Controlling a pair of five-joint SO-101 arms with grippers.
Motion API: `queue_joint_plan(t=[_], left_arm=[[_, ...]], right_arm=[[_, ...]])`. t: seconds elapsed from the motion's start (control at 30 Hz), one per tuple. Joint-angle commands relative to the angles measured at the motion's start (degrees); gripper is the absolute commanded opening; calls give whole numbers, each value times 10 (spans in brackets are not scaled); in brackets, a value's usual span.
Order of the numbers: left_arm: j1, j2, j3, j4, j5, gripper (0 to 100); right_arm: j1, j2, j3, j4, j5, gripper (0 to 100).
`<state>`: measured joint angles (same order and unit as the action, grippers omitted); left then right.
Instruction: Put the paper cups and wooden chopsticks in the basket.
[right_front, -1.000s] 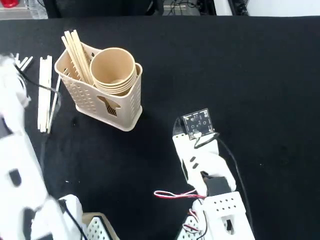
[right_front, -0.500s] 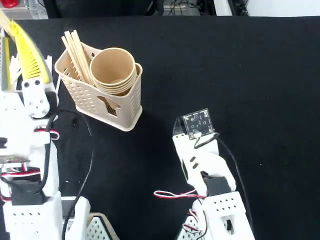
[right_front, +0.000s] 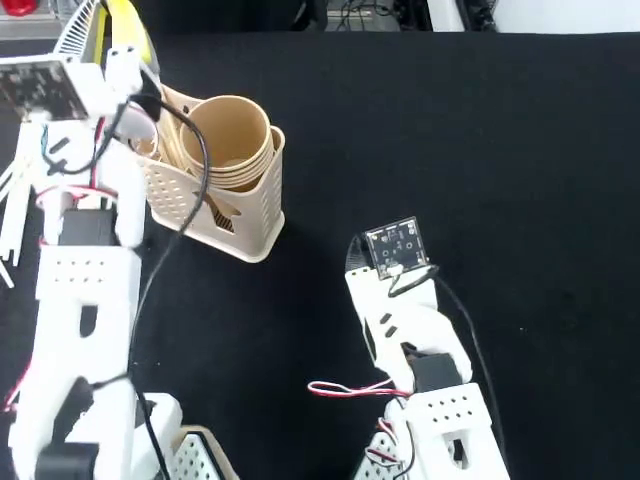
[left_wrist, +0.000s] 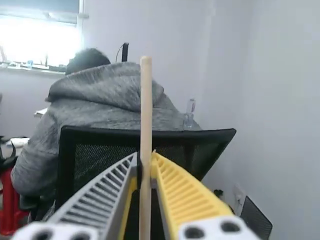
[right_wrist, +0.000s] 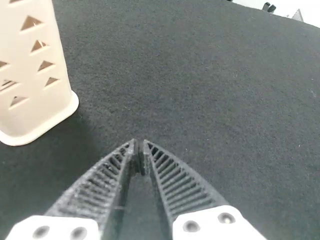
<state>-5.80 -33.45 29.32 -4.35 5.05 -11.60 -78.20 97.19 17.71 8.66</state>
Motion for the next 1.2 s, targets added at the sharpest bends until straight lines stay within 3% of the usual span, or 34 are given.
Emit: queue_joint_plan(t=[0.0, 0.27, 0.33, 0.43, 0.67, 0.83, 0.97, 1.17], left_arm=[[-40, 41, -36, -25, 57, 28], [-45, 97, -43, 0, 84, 36], [-39, 102, -58, 56, 87, 102], [-36, 106, -116, 204, 87, 206], [-59, 107, -322, 477, 76, 218], [-111, 127, -423, 641, -13, 217], [-189, 194, -467, 717, -58, 216], [-285, 373, -523, 724, -130, 217]], right_arm=[[-4, -6, 0, -4, 4, 15], [-4, -6, 0, -4, 4, 15], [-4, -6, 0, -3, 4, 15], [-4, -6, 0, -3, 4, 15], [-4, -6, 0, -2, 4, 15], [-4, -6, 0, -1, 4, 15], [-4, -6, 0, -1, 4, 15], [-4, -6, 0, -1, 4, 15]])
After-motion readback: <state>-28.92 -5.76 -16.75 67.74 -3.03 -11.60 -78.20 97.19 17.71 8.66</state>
